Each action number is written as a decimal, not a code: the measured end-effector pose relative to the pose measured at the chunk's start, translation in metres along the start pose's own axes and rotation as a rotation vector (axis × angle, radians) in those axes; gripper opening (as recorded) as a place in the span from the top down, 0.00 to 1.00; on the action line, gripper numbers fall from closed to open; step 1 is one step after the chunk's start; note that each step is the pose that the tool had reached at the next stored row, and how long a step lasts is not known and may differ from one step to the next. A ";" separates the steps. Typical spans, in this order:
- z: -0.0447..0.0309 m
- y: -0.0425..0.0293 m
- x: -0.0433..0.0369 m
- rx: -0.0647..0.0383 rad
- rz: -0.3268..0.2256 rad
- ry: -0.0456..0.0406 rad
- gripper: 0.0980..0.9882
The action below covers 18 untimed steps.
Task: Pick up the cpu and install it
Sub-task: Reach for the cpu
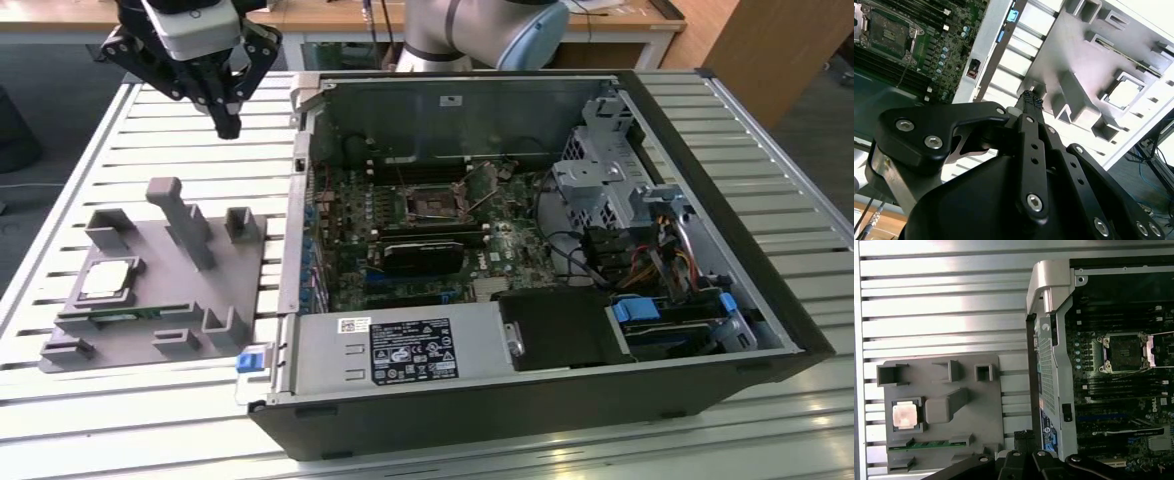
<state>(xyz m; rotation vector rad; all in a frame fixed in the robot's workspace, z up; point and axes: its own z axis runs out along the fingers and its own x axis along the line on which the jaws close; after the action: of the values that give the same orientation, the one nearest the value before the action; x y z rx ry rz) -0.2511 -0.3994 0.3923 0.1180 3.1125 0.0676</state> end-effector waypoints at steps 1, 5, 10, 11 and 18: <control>0.0000 0.0000 0.0009 0.000 0.000 0.0000 0.99; -0.0001 -0.0003 0.0041 0.000 0.000 0.0000 0.99; -0.0001 -0.0006 0.0083 0.000 0.000 0.0000 0.99; -0.0002 -0.0007 0.0091 0.000 0.000 0.0000 0.99; -0.0002 -0.0011 0.0151 0.000 0.000 0.0000 0.99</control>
<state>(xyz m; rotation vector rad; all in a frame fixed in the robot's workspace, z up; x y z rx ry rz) -0.2662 -0.3994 0.3922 0.1180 3.1125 0.0676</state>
